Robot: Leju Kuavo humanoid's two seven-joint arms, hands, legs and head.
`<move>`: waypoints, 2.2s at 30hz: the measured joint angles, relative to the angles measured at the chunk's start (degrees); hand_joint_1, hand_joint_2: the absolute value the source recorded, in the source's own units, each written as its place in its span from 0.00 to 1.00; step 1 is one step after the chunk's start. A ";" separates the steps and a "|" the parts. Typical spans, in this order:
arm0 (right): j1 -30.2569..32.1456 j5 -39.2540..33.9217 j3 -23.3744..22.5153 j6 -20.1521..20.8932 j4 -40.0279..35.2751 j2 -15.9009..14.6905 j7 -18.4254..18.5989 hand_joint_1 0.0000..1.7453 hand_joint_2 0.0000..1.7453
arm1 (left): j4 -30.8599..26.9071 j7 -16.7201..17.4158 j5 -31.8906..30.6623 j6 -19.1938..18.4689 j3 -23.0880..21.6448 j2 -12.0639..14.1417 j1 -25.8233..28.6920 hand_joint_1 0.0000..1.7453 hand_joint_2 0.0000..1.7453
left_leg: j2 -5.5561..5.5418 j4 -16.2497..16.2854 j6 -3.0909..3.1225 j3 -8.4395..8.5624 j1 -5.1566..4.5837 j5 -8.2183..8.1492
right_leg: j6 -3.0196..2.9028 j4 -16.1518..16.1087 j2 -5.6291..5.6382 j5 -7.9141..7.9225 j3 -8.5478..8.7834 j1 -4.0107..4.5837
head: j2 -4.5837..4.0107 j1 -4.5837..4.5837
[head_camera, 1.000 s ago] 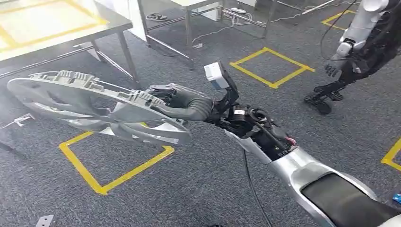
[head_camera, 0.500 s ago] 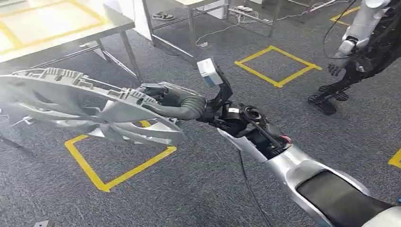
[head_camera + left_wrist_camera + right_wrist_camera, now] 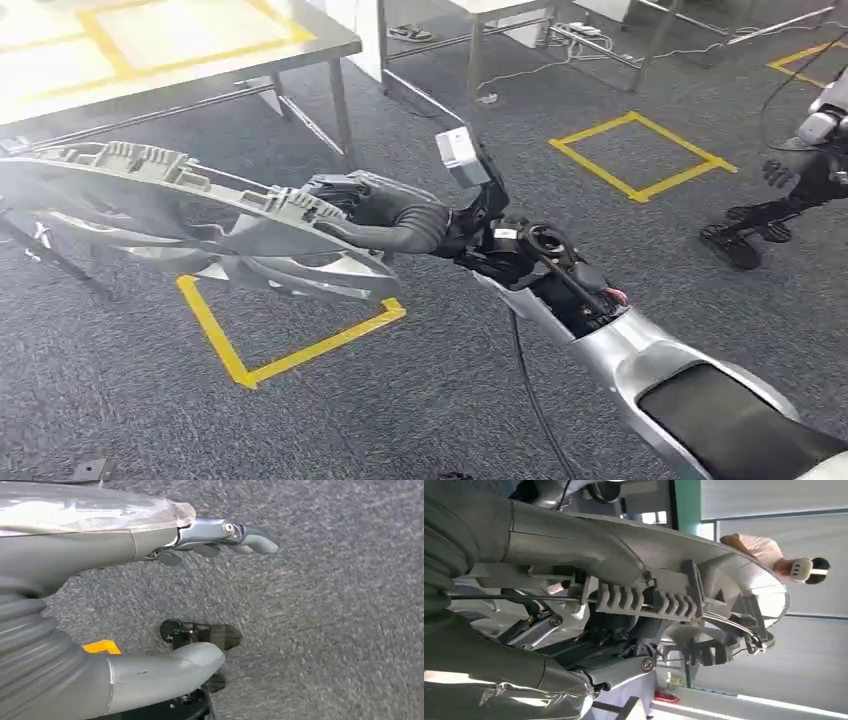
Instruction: Take the parts from the cabinet and place them on the table.
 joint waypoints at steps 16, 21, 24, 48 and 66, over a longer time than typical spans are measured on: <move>-1.09 0.48 0.52 -0.20 1.14 1.09 0.13 1.00 1.00 | 0.00 0.22 0.02 0.46 0.00 0.44 0.48 0.00 1.00 | 2.78 3.77 -2.81 -2.30 0.01 0.02 | -1.88 -11.03 -1.50 3.26 5.06 -0.22 | 0.00 -2.56; -1.29 0.46 0.50 -0.35 1.14 1.38 0.65 1.00 1.00 | 0.00 1.66 0.35 0.90 0.00 0.39 0.48 0.00 1.00 | 2.70 0.35 -1.11 -0.77 -0.54 -0.03 | -0.77 -10.78 -2.40 2.87 5.00 0.40 | 0.00 -2.12; -1.29 0.44 0.46 -0.20 1.14 1.38 1.09 1.00 1.00 | 0.00 2.05 0.35 0.87 0.00 0.46 0.38 0.00 1.00 | 2.24 0.07 0.02 -0.51 -0.04 0.18 | 0.23 -4.55 -0.61 -1.49 2.32 0.04 | 0.00 -1.37; -1.73 0.33 0.44 -0.19 2.06 1.38 0.94 1.00 1.00 | 0.02 2.97 -0.22 0.13 0.00 0.59 -0.52 0.00 1.00 | 3.76 0.16 -2.66 -0.47 -0.20 -0.14 | -1.39 -10.95 -1.52 3.12 4.92 0.43 | 0.00 -2.77; -1.93 2.93 0.33 -2.21 3.52 1.38 -0.66 1.00 1.00 | 0.02 4.22 0.20 -0.98 0.00 0.46 -0.44 0.00 1.00 | 0.66 0.40 -0.33 -1.03 -0.76 0.14 | -0.42 -10.94 0.47 3.21 4.59 0.08 | 0.00 0.20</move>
